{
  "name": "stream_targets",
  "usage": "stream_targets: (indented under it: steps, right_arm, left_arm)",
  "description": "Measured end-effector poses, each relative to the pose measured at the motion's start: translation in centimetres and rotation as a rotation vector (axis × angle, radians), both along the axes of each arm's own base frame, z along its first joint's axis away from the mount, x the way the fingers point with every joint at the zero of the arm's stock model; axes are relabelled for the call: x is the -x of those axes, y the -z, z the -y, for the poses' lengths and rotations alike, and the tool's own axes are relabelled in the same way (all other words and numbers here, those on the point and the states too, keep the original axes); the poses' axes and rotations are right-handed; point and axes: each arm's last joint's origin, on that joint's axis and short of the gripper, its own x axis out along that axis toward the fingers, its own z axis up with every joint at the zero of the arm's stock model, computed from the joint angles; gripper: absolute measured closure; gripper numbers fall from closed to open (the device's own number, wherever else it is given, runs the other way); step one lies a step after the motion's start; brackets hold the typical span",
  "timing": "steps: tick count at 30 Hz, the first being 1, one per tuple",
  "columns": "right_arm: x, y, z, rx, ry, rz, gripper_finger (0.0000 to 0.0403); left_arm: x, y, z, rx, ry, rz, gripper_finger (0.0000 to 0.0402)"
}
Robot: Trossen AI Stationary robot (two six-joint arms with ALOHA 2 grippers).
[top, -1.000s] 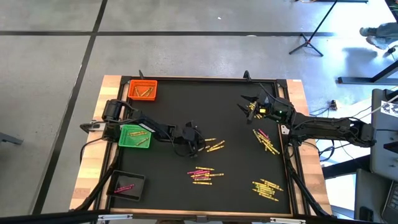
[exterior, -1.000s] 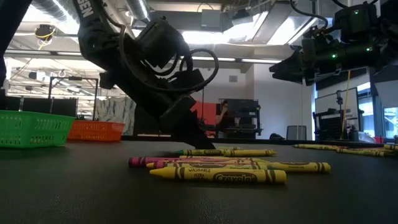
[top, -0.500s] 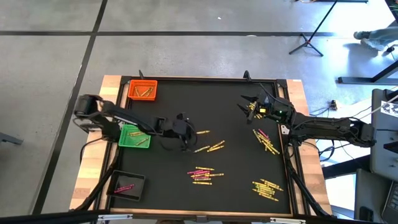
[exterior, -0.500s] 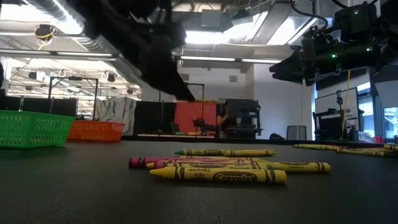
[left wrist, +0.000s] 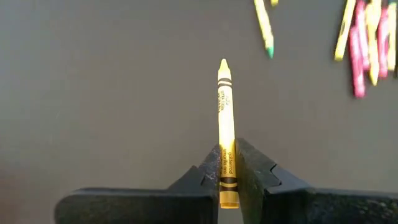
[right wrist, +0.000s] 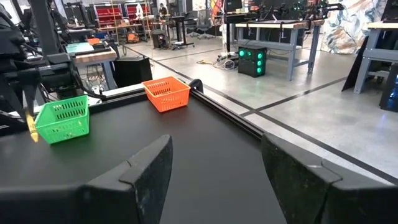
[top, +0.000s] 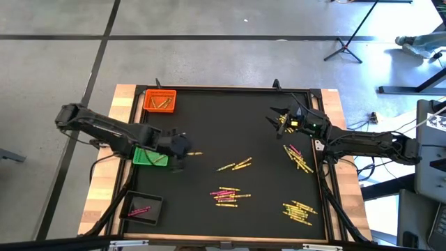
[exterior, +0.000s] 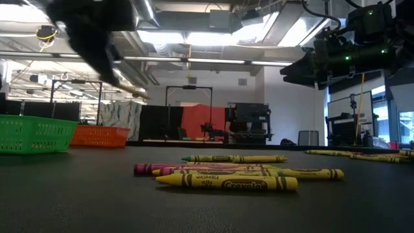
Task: Sort crayons
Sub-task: Put the yellow crayon into the green bin
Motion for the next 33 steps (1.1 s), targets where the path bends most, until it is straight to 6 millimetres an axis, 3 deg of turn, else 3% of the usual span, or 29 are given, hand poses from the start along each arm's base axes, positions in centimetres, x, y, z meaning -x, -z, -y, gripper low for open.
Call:
stream_targets:
  steps: [14, 25, 33]
  right_arm:
    - [0.0, 0.0, 0.1, 0.001, 0.025, 0.000, 0.0157]
    - [0.0, 0.0, 0.1, 0.000, 0.025, 0.000, 0.0157]
    - [0.0, 0.0, 0.1, 0.000, 0.025, 0.000, 0.0157]
  left_arm:
    - [5.3, -0.7, -0.2, 0.052, -0.165, -0.249, 0.0385]
    - [6.8, -0.4, -0.4, 0.080, -0.246, -0.412, 0.0385]
    - [7.6, 1.6, -0.1, 0.127, -0.256, -0.498, 0.0385]
